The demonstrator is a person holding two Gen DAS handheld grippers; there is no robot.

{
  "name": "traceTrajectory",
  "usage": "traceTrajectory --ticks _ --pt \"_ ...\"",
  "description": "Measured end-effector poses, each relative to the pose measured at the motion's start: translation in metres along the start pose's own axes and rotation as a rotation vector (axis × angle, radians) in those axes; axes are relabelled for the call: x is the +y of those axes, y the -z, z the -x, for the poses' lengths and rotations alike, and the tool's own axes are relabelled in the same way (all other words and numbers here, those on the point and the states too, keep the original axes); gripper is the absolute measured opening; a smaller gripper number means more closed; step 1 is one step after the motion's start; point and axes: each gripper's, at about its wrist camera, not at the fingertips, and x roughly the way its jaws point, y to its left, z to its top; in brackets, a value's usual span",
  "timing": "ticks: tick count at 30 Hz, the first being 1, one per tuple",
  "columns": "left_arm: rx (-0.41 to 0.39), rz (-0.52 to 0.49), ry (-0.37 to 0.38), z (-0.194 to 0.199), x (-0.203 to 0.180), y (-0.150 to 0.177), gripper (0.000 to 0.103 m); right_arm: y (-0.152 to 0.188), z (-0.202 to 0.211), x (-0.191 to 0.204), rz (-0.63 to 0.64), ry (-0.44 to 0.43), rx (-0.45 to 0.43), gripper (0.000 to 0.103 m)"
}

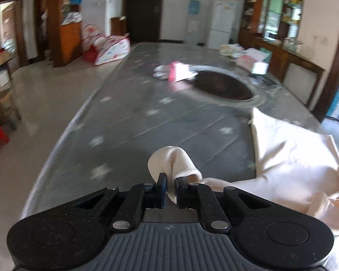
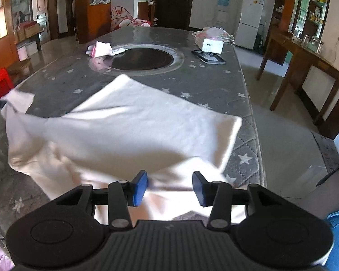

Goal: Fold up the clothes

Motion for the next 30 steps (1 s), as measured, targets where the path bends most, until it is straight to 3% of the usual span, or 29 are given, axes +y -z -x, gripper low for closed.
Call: traceTrajectory --ticks 3,7,10,13,23,30 --pt "0.049 -0.034 -0.028 0.005 0.017 0.011 0.015 -0.007 -0.001 -0.003 -0.014 -0.004 -0.008 0.045" --pt "0.089 -0.046 -0.044 0.014 0.032 0.014 0.048 -0.019 -0.014 -0.012 -0.034 0.011 -0.004 0.045" --pt "0.078 -0.054 -0.038 0.019 0.036 0.008 0.048 -0.029 -0.03 -0.023 -0.069 0.025 0.003 0.044" --pt "0.059 -0.058 0.049 0.02 0.03 -0.005 0.051 -0.039 -0.047 -0.035 -0.117 0.021 0.016 0.044" --pt "0.101 -0.147 0.252 -0.043 -0.047 -0.065 0.057 -0.061 -0.1 -0.051 -0.162 0.013 0.063 0.043" --pt "0.155 -0.155 0.283 -0.103 -0.087 -0.091 0.057 -0.071 -0.126 -0.053 -0.15 -0.005 0.086 0.041"
